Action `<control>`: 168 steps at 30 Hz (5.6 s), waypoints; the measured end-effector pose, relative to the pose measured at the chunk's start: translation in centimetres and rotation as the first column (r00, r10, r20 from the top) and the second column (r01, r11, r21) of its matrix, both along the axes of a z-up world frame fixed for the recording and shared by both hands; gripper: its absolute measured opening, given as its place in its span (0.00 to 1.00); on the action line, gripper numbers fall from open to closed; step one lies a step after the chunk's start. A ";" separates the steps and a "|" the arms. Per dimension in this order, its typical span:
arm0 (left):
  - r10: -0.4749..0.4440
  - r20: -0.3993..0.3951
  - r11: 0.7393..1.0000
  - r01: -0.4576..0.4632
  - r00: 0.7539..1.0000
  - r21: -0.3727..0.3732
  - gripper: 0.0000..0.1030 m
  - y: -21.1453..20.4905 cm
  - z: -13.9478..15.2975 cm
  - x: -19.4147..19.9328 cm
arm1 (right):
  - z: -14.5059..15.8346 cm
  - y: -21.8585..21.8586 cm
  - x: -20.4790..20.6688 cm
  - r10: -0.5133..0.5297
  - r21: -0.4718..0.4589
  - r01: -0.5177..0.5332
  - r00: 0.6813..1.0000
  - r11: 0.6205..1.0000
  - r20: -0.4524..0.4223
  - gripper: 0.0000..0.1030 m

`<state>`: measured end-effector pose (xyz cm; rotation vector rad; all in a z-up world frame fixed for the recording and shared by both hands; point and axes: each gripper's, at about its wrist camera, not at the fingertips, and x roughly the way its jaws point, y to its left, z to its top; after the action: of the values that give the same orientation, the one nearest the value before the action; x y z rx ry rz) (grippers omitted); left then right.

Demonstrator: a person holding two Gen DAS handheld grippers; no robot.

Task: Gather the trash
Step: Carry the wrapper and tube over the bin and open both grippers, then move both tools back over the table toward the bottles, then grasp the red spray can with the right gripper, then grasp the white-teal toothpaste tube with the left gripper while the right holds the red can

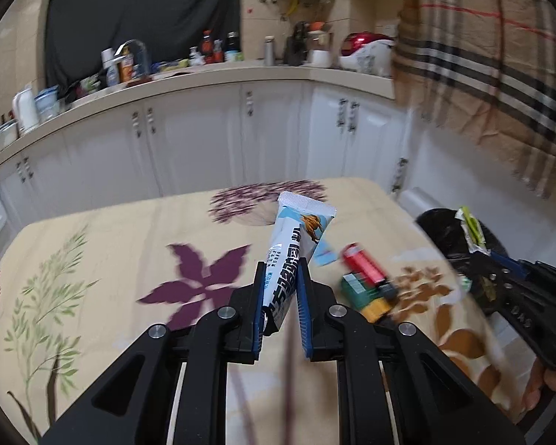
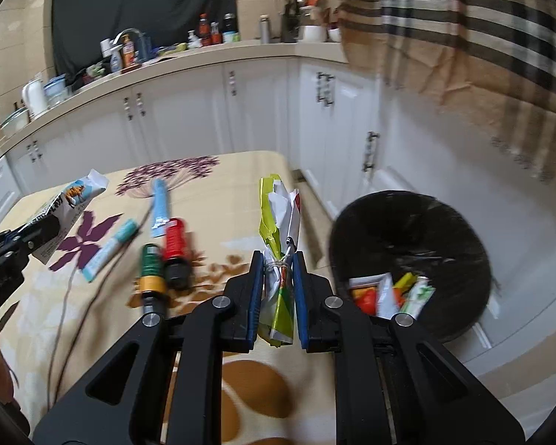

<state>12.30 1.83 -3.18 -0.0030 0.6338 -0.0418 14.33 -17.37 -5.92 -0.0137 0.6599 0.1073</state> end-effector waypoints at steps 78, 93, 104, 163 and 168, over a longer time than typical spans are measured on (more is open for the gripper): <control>0.119 0.101 0.990 -0.126 0.988 0.064 0.65 -1.7 1.6 2.5 | 0.4 1.2 1.9 -0.067 -0.038 0.070 0.996 0.997 0.065 0.43; 0.293 0.033 0.953 -0.295 0.955 0.070 0.66 7.3 -0.8 0.1 | -1.5 9.0 2.1 0.103 -0.089 -0.104 0.995 0.991 -0.019 0.43; 0.338 -0.006 0.940 -0.337 0.941 0.047 0.66 10.2 -1.9 -0.7 | -2.5 12.1 2.1 0.178 -0.135 -0.190 0.979 0.972 -0.099 0.33; 0.224 -0.042 0.974 -0.222 0.974 0.052 0.66 6.0 -3.2 0.5 | -2.7 8.2 5.0 0.135 -0.021 -0.139 0.981 0.990 -0.137 0.24; 0.190 -0.053 0.981 -0.186 0.980 0.062 0.66 4.6 -3.5 1.2 | -2.5 6.4 4.5 0.103 -0.006 -0.104 0.987 0.995 -0.122 0.24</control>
<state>13.48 6.44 -6.72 -0.0088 0.6906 0.1598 18.79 -10.93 -8.38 -0.0534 0.7818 0.2053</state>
